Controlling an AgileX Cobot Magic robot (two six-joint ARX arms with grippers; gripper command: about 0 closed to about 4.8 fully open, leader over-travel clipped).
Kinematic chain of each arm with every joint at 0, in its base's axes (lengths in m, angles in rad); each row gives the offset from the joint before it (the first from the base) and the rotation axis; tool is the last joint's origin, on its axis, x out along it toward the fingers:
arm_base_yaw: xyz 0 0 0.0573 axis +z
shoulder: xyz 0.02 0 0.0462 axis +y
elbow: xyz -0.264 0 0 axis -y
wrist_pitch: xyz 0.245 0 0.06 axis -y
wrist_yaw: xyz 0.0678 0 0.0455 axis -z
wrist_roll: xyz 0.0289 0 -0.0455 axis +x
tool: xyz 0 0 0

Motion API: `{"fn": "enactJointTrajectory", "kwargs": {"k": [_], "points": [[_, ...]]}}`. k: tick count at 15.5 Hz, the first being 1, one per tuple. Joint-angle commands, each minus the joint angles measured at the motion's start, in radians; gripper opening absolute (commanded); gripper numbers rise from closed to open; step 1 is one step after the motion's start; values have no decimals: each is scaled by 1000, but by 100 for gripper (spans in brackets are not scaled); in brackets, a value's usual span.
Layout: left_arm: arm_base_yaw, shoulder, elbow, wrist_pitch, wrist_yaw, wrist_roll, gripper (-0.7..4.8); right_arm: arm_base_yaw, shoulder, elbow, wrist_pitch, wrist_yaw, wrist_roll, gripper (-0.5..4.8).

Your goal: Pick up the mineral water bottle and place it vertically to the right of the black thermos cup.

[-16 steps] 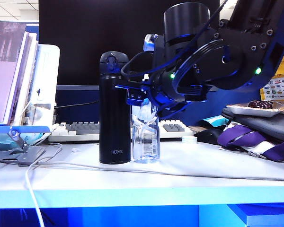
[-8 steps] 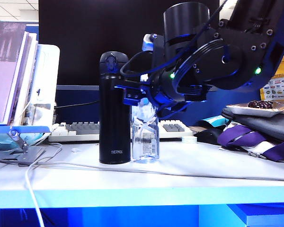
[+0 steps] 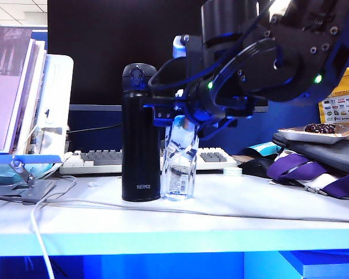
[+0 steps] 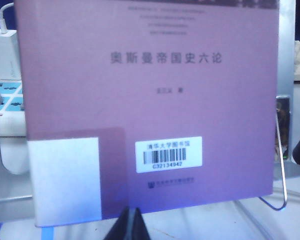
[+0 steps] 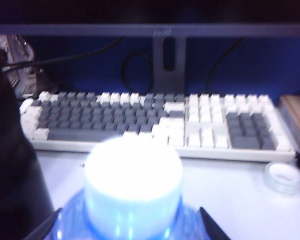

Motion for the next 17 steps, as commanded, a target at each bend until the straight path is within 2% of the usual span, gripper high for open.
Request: {"fn": "enactJointTrajectory", "kwargs": {"k": [1, 12, 17], "points": [[0, -3, 0, -12, 4, 2, -5, 2, -28, 0, 18, 5, -13, 342], [0, -3, 0, -12, 4, 2, -5, 8, -90, 5, 77, -51, -44, 342], [0, -3, 0, -12, 4, 2, -5, 8, -258, 6, 74, -70, -126, 328]]}}
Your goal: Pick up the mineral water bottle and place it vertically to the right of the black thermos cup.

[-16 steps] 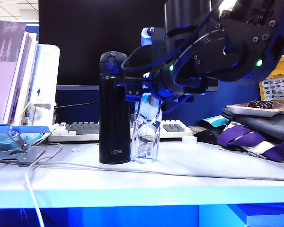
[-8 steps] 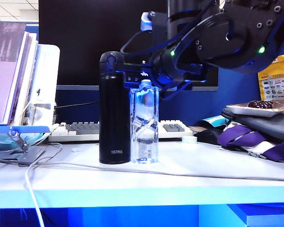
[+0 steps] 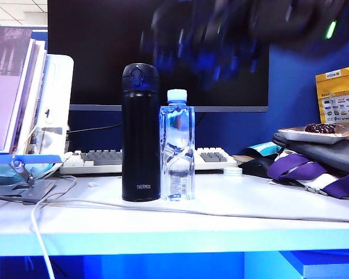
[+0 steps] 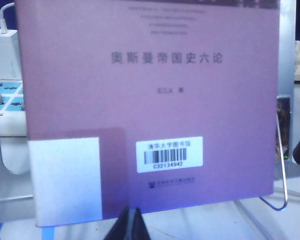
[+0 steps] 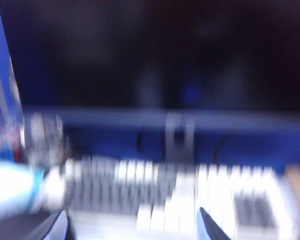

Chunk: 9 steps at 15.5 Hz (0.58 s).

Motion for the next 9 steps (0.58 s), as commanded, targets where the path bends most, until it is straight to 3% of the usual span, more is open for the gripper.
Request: {"fn": "enactJointTrajectory", "kwargs": {"k": [1, 2, 5, 6, 7, 9], "points": [[0, -3, 0, -12, 4, 2, -5, 2, -137, 5, -16, -20, -41, 301], [0, -3, 0, -12, 4, 2, -5, 2, -203, 5, -51, -21, -48, 275], [0, -3, 0, -12, 5, 2, -5, 0, -422, 5, -195, -20, -55, 63], [0, -3, 0, -12, 5, 2, -5, 0, -483, 5, -249, -20, -55, 24], [0, -3, 0, -12, 4, 2, -5, 1, -554, 5, -324, -20, -59, -1], [0, -3, 0, -12, 5, 2, -5, 0, -697, 5, -504, -19, -76, -1]]}}
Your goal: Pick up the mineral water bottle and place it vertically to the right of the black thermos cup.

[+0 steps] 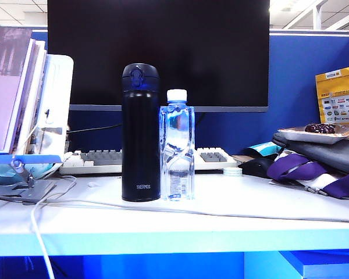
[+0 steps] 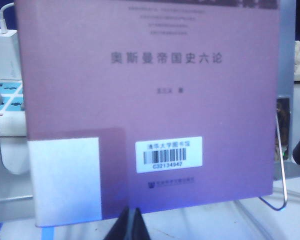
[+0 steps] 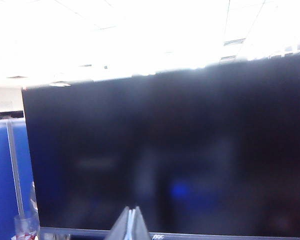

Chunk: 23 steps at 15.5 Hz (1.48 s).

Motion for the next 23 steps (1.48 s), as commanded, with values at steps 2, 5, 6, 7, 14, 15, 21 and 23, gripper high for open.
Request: {"fn": "enactJointTrajectory", "kwargs": {"k": [2, 5, 6, 7, 14, 15, 21, 23], "points": [[0, -3, 0, -12, 4, 2, -5, 0, -255, 4, -343, -2, -72, -1], [0, -3, 0, -12, 5, 2, -5, -1, -431, 4, -586, -1, -125, -1], [0, -3, 0, -12, 5, 2, -5, -1, -503, 4, -726, 0, -126, -1], [0, -3, 0, -12, 4, 2, -5, -1, -556, 4, -834, 1, -126, -1], [0, -3, 0, -12, 5, 2, -5, 0, -773, -48, -1266, -2, -111, -1], [0, -3, 0, -12, 5, 2, -5, 0, -795, -87, -1239, -14, -90, -1], [0, -3, 0, -12, 5, 2, -5, -225, -863, -392, -899, -188, -76, -1], [0, -3, 0, -12, 5, 2, -5, -339, -886, -475, -827, -238, -17, -1]]}}
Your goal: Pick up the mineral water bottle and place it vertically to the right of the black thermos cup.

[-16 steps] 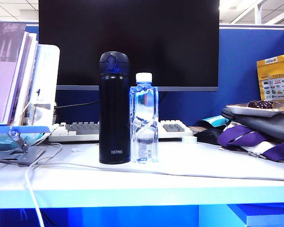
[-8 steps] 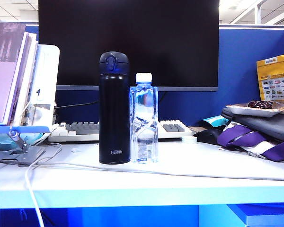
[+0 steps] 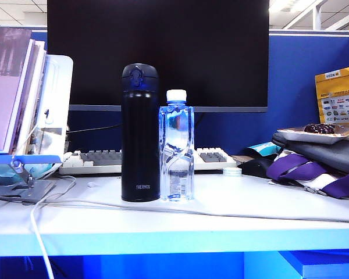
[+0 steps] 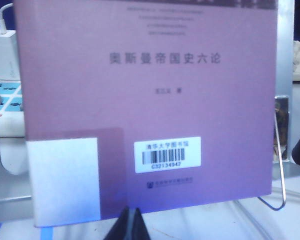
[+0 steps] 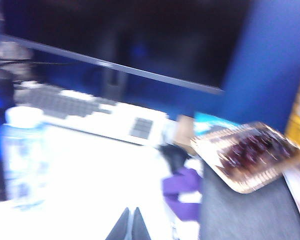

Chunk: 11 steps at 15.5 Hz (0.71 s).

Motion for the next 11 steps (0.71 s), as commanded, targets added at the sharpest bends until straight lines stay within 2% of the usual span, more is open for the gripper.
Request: {"fn": "enactJointTrajectory", "kwargs": {"k": [1, 4, 11], "points": [[0, -3, 0, -12, 5, 2, -5, -159, -29, -107, 130, -90, 79, -1], [0, -3, 0, -12, 5, 2, -5, -341, -69, -225, 170, -169, 151, -1], [0, -3, 0, -12, 4, 2, -5, -375, -230, -394, 139, -179, 223, -1]]}}
